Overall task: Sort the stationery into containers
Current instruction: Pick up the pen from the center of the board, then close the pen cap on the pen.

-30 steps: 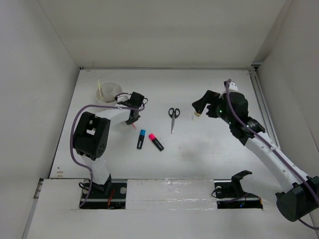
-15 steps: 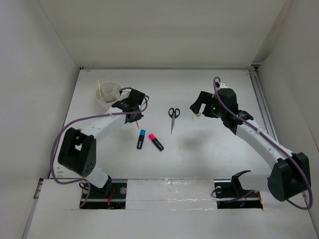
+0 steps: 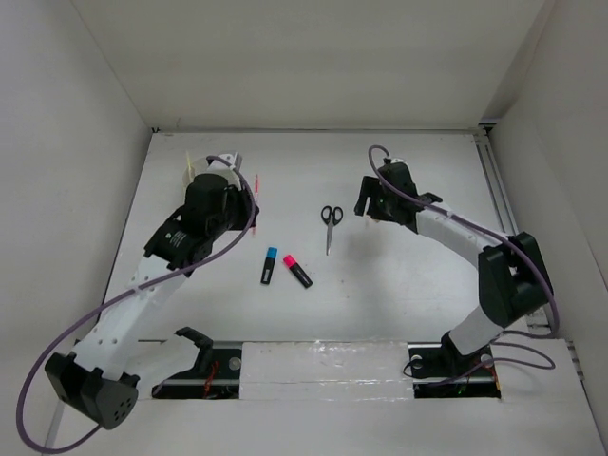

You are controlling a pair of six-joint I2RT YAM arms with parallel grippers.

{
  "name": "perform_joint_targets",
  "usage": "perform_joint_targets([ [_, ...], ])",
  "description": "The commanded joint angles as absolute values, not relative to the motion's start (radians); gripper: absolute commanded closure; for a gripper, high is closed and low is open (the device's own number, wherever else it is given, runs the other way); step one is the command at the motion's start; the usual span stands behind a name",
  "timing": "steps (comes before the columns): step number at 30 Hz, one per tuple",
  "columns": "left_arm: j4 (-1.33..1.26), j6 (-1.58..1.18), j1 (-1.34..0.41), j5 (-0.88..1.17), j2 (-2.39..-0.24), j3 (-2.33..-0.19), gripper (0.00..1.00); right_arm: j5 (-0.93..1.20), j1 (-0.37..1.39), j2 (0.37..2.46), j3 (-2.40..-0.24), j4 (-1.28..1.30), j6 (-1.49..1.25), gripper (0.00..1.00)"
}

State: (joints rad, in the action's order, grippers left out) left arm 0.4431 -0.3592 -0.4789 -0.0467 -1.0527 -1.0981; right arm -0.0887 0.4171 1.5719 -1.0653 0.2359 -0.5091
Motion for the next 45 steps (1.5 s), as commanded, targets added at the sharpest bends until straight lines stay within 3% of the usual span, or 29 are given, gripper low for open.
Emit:
perform_joint_targets([
  [1,0.396,-0.282,-0.483,0.029,-0.965,-1.013,1.0,-0.17,0.44,1.627,-1.126,0.242,-0.512,0.26],
  [6,0.348,-0.282,-0.483,0.054,-0.911,-0.914,1.0,-0.183,0.449,1.71,-1.164,0.252,-0.523,0.33],
  [28,0.339,-0.302,-0.483,0.048,-0.87,-0.894,1.0,-0.193,0.449,1.868,-1.207,0.262,-0.523,0.39],
  [34,0.339,-0.302,-0.483,0.048,-0.87,-0.894,1.0,-0.193,0.44,1.878,-1.207,0.272,-0.523,0.47],
  [40,0.339,-0.302,-0.483,0.057,-0.87,-0.894,1.0,-0.221,0.44,1.896,-1.207,0.311,-0.523,0.63],
  [45,0.339,-0.302,-0.483,0.048,-0.87,-0.894,1.0,-0.279,0.449,1.896,-1.207,0.344,-0.532,0.68],
])
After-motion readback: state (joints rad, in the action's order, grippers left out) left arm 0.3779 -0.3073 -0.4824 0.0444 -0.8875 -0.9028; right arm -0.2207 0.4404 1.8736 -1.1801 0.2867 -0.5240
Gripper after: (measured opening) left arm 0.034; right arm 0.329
